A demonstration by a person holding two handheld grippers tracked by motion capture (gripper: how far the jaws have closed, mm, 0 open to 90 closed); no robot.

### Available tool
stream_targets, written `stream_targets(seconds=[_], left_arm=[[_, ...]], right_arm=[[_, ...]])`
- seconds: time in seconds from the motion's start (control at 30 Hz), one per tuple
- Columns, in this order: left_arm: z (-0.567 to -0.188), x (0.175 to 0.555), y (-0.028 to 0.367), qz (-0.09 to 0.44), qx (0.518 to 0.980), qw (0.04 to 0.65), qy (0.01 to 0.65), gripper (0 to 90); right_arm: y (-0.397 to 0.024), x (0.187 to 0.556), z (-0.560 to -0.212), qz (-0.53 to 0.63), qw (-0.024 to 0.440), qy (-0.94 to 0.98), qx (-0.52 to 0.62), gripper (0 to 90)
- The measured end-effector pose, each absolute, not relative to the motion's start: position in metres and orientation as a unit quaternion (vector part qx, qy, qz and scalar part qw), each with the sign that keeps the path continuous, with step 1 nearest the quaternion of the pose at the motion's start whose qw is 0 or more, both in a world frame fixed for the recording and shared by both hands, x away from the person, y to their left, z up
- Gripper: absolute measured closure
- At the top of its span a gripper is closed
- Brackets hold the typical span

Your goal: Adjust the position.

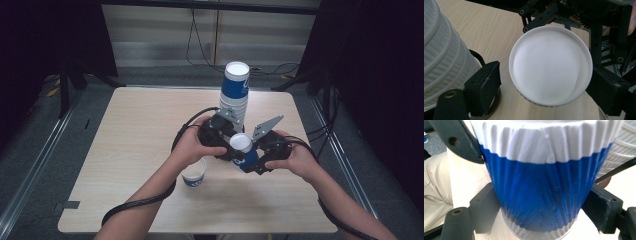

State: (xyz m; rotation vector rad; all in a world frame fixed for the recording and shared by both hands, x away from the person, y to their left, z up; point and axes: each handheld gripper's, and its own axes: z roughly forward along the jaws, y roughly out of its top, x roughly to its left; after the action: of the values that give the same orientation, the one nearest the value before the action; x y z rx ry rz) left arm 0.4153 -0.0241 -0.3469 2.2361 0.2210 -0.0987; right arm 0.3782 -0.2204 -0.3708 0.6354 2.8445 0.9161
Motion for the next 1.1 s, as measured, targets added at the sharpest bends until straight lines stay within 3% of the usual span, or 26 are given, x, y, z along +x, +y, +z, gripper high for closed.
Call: stream_targets(seconds=[0.53, 0.8, 1.1], left_arm=[[-0.351, 0.415, -0.025, -0.053, 0.900, 0.424, 0.085, 16.6], [-0.351, 0.413, -0.025, -0.065, 0.900, 0.424, 0.075, 27.5], [-0.355, 0.416, -0.009, -0.083, 0.883, 0.451, 0.099, 27.6]], right_arm=[[-0.213, 0.379, -0.368, 0.257, 0.028, 0.947, 0.193, 20.3], [-0.209, 0.379, -0.369, 0.244, 0.029, 0.953, 0.178, 20.1], [-0.219, 0.375, -0.374, 0.302, 0.029, 0.932, 0.199, 12.4]])
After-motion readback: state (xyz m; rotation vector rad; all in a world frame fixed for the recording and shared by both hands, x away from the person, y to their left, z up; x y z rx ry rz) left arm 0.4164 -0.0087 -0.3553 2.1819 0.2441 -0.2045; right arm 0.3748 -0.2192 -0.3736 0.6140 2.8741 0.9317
